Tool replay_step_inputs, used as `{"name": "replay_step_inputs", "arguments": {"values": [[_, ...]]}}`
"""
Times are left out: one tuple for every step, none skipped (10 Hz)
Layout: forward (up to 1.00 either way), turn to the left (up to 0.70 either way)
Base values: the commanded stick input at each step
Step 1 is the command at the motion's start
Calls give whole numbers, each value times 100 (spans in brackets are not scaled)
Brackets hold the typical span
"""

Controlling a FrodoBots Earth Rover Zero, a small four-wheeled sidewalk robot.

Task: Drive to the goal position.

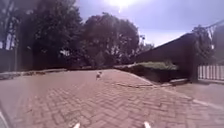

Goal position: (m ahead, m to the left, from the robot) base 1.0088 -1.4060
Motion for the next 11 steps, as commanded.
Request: {"name": "replay_step_inputs", "arguments": {"values": [[0, 0], [0, 0], [0, 0], [0, 0], [0, 0], [0, 0], [0, 0], [69, 0], [70, 0], [70, 0], [70, 0]]}}
